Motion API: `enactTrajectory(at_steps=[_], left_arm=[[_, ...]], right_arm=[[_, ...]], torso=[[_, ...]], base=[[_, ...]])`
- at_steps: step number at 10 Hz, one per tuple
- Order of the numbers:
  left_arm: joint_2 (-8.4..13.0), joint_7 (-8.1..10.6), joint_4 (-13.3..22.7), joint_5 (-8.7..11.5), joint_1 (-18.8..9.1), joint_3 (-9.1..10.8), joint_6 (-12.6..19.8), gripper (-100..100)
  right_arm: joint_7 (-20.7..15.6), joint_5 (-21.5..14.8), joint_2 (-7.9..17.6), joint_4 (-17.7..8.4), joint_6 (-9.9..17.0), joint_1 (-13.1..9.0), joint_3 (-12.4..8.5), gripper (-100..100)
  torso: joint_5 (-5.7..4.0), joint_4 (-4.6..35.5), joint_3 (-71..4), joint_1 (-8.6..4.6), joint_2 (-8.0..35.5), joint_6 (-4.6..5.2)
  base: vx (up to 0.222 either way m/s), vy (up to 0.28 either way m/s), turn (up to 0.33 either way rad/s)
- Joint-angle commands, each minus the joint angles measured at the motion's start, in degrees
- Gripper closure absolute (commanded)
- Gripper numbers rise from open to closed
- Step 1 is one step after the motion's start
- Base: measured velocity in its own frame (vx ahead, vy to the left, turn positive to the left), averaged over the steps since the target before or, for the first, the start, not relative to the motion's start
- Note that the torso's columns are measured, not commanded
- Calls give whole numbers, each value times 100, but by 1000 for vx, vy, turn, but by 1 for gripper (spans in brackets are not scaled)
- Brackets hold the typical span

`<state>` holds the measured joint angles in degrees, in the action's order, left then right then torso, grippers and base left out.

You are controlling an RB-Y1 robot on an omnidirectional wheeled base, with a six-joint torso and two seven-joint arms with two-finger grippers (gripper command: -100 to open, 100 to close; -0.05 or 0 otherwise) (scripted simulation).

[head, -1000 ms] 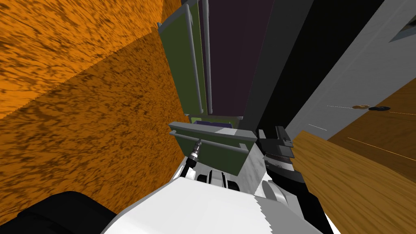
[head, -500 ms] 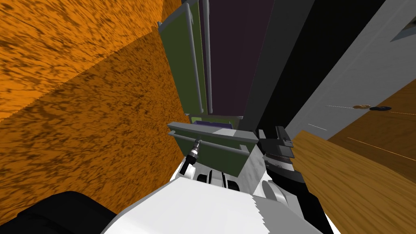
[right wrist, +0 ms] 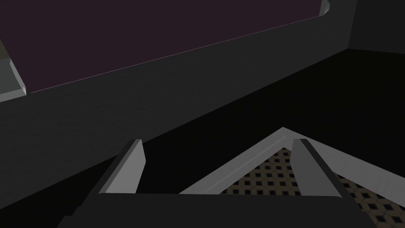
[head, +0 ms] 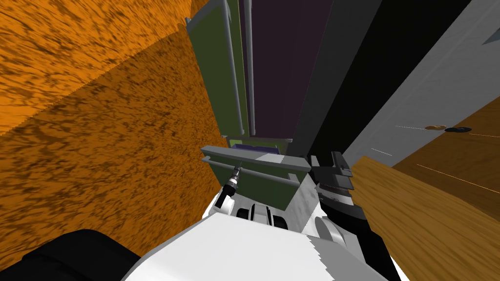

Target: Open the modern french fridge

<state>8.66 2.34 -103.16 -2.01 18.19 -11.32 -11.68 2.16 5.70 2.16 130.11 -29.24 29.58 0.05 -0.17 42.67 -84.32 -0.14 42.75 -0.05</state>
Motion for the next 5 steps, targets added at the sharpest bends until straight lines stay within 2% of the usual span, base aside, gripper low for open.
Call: enactTrajectory(at_steps=[1,5], left_arm=[[2,1,19,0,12,-1,10,0],[5,9,46,4,33,-4,32,0]], right_arm=[[0,0,0,0,0,0,0,0],[0,0,0,0,0,0,0,0]], torso=[[5,-11,-9,2,-16,3],[13,-34,-24,7,-44,5]], base=[[0,0,0],[0,0,0]])
